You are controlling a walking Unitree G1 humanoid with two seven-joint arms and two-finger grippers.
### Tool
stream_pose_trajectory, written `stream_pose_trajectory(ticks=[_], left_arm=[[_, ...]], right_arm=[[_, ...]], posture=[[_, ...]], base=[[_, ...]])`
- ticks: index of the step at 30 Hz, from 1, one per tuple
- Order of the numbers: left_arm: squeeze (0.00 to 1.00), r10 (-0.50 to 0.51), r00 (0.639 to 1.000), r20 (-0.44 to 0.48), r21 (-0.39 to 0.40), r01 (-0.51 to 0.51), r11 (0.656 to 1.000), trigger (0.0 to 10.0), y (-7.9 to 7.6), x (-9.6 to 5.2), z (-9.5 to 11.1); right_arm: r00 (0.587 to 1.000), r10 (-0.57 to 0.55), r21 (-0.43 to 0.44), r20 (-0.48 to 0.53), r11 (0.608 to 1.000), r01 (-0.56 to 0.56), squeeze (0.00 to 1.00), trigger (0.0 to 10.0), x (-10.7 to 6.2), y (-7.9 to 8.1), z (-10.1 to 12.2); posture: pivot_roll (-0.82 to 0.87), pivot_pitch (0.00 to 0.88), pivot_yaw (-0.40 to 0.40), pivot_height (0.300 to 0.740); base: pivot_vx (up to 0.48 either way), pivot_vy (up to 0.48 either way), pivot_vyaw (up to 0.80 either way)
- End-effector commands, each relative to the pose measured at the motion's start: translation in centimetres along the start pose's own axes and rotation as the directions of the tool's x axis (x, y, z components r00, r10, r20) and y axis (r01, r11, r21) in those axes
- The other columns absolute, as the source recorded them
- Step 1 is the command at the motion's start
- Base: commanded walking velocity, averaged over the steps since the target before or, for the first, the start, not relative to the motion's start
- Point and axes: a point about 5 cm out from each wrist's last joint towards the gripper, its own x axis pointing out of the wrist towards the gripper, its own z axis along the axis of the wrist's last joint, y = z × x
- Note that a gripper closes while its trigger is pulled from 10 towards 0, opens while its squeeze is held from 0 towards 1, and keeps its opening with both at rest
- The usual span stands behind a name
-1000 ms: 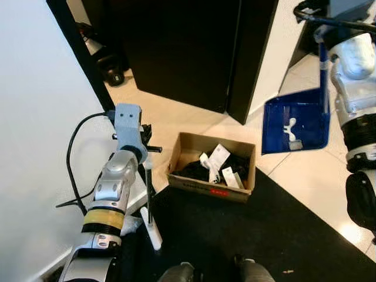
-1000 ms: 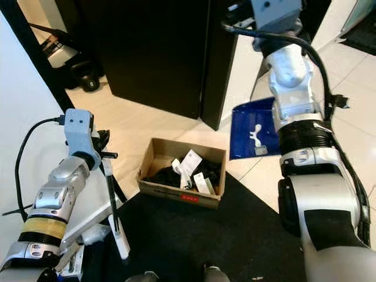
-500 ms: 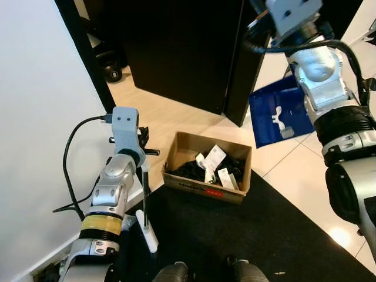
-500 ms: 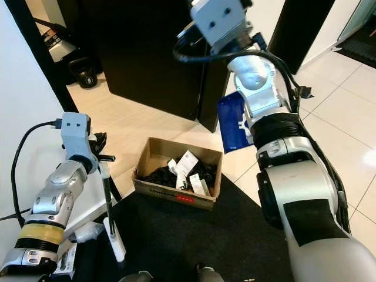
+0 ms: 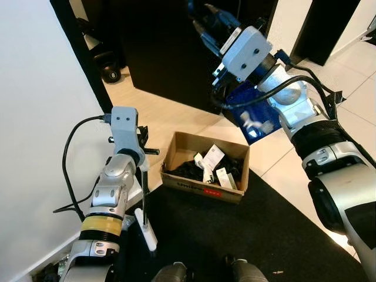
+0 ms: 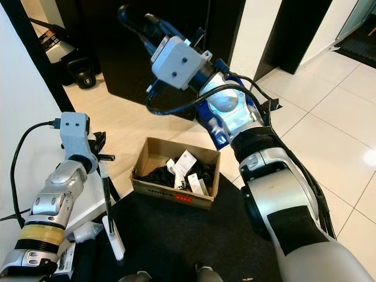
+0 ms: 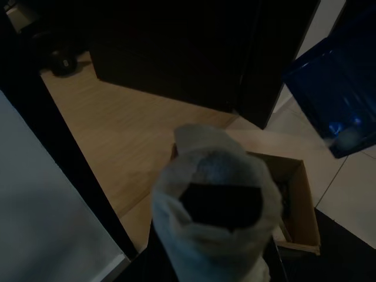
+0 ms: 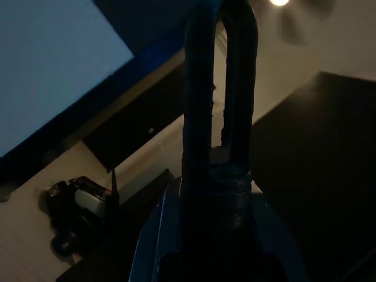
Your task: Sweep floor
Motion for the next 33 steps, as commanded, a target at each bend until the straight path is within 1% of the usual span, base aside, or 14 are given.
stream_pose_trajectory(ticks=[1, 10, 13, 14, 15, 17, 18, 19, 21, 22, 25, 26, 30, 33], left_arm=[[0.0, -0.011, 1.0, 0.018, 0.014, 0.01, 1.0, 10.0, -0.5, -0.1, 0.4], [0.0, -0.017, 1.0, 0.015, 0.013, 0.017, 1.0, 10.0, -0.7, -0.1, 0.3], [0.0, -0.022, 1.0, 0.012, 0.011, 0.022, 1.0, 10.0, -0.9, -0.1, 0.2], [0.0, -0.022, 1.0, 0.012, 0.011, 0.022, 1.0, 10.0, -0.9, -0.1, 0.2], [0.0, -0.022, 1.0, 0.011, 0.011, 0.022, 1.0, 10.0, -0.9, -0.2, 0.2], [0.0, -0.022, 1.0, 0.011, 0.011, 0.022, 1.0, 10.0, -0.9, -0.2, 0.2], [0.0, -0.026, 1.0, 0.005, 0.012, 0.026, 1.0, 10.0, -1.0, -0.2, 0.1], [0.0, -0.026, 1.0, 0.005, 0.012, 0.026, 1.0, 10.0, -1.0, -0.2, 0.1], [0.0, -0.035, 0.999, -0.006, 0.016, 0.035, 0.999, 10.0, -1.0, -0.2, -0.1], [0.0, -0.035, 0.999, -0.006, 0.016, 0.035, 0.999, 10.0, -1.0, -0.2, -0.1], [0.0, -0.059, 0.998, -0.021, 0.015, 0.059, 0.998, 10.0, -1.4, -0.1, -0.2], [0.0, -0.059, 0.998, -0.021, 0.015, 0.059, 0.998, 10.0, -1.4, -0.1, -0.2], [0.0, -0.077, 0.996, -0.037, 0.017, 0.078, 0.997, 10.0, -1.6, -0.2, -0.4], [0.0, -0.079, 0.996, -0.053, 0.004, 0.079, 0.997, 10.0, -1.6, -0.5, -0.8]], right_arm=[[0.993, 0.074, -0.044, 0.097, 0.997, -0.07, 0.0, 0.0, 0.3, 1.1, 1.2], [0.98, 0.149, -0.038, 0.129, 0.989, -0.145, 0.0, 0.0, -0.6, 3.1, 1.4], [0.999, -0.038, 0.016, 0.007, 0.999, 0.038, 0.0, 0.3, -1.1, 0.3, -0.1], [0.999, -0.038, 0.016, 0.007, 0.999, 0.038, 0.0, 0.3, -1.1, 0.3, -0.1], [0.995, -0.1, 0.022, -0.031, 0.995, 0.1, 0.0, 10.0, -1.4, -0.6, -0.6], [0.995, -0.1, 0.022, -0.031, 0.995, 0.1, 0.0, 10.0, -1.4, -0.6, -0.6], [0.965, -0.237, 0.023, -0.112, 0.97, 0.241, 0.0, 10.0, -2.6, -2.7, -1.5], [0.965, -0.237, 0.023, -0.112, 0.97, 0.241, 0.0, 10.0, -2.6, -2.7, -1.5], [0.908, -0.374, 0.026, -0.187, 0.923, 0.385, 0.0, 10.0, -4.6, -4.6, -2.4], [0.908, -0.374, 0.026, -0.187, 0.923, 0.385, 0.0, 10.0, -4.6, -4.6, -2.4], [0.842, -0.474, 0.055, -0.259, 0.863, 0.503, 0.0, 10.0, -6.8, -5.6, -3.2], [0.842, -0.474, 0.055, -0.259, 0.863, 0.503, 0.0, 10.0, -6.8, -5.6, -3.2], [0.746, -0.531, 0.194, -0.401, 0.747, 0.636, 0.0, 10.0, -9.5, -3.9, -4.2], [0.74, -0.514, 0.233, -0.433, 0.729, 0.643, 0.0, 10.0, -10.4, -2.3, -3.9]], posture=[[0.11, 0.079, -0.028, 0.74], [0.1, 0.083, -0.024, 0.74], [0.1, 0.088, -0.024, 0.74], [0.1, 0.088, -0.024, 0.74], [0.1, 0.091, -0.021, 0.74], [0.1, 0.091, -0.021, 0.74], [0.1, 0.097, -0.011, 0.74], [0.1, 0.097, -0.011, 0.74], [0.09, 0.099, 0.0, 0.74], [0.09, 0.099, 0.0, 0.74], [0.08, 0.101, 0.016, 0.74], [0.08, 0.101, 0.016, 0.74], [0.07, 0.107, 0.037, 0.74], [0.08, 0.108, 0.041, 0.74]], base=[[0.0, 0.0, 0.0], [0.0, 0.0, 0.0], [0.0, 0.0, 0.0], [0.0, 0.0, 0.0], [0.0, 0.0, 0.0], [0.0, 0.0, 0.0], [0.0, 0.0, 0.0], [0.0, 0.0, 0.0], [0.0, 0.0, 0.0], [0.0, 0.0, 0.0], [0.0, 0.0, 0.0], [0.0, 0.0, 0.0], [0.0, 0.0, 0.0], [0.0, 0.0, 0.0]])
